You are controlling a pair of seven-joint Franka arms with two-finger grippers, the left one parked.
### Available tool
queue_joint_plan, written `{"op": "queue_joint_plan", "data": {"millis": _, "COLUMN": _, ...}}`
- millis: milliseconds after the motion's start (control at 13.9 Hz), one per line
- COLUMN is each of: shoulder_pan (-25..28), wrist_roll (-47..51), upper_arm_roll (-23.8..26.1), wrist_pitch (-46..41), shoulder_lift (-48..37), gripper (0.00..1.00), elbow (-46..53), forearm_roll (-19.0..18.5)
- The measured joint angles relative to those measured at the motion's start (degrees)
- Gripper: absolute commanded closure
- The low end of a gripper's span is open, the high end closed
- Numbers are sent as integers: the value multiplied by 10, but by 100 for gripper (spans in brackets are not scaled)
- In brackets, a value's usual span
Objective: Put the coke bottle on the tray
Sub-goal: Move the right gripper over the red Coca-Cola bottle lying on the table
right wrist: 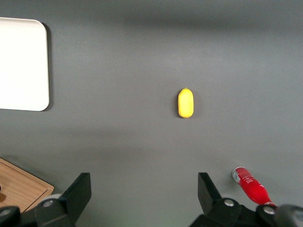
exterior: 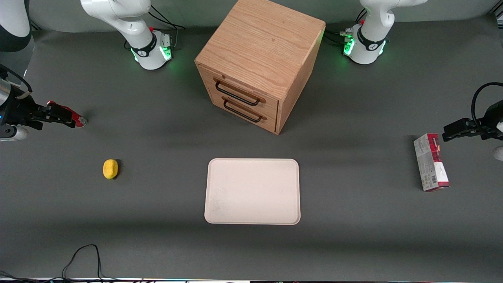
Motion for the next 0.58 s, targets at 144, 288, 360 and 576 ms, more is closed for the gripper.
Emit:
{"op": "queue_joint_plan", "data": {"millis": 144, "shoulder_pan": 0, "wrist_roll": 0, "upper_arm_roll": 0, "wrist_pitch": 0, "shoulder_lift": 0, "gripper": 0, "elbow": 0, "forearm_roll": 0}}
{"op": "queue_joint_plan", "data": {"millis": 288, "shoulder_pan": 0, "wrist_roll": 0, "upper_arm_roll": 0, "wrist_pitch": 0, "shoulder_lift": 0, "gripper": 0, "elbow": 0, "forearm_roll": 0}}
{"op": "queue_joint_plan", "data": {"millis": 360, "shoulder_pan": -1, "wrist_roll": -5, "upper_arm_roll": -2, "wrist_pitch": 0, "shoulder_lift": 0, "gripper": 0, "elbow": 0, "forearm_roll": 0}}
{"op": "queue_joint_plan", "data": {"millis": 576, "shoulder_pan": -3, "wrist_roll": -81, "upper_arm_roll": -54, "wrist_pitch": 0, "shoulder_lift": 1, "gripper": 0, "elbow": 0, "forearm_roll": 0}}
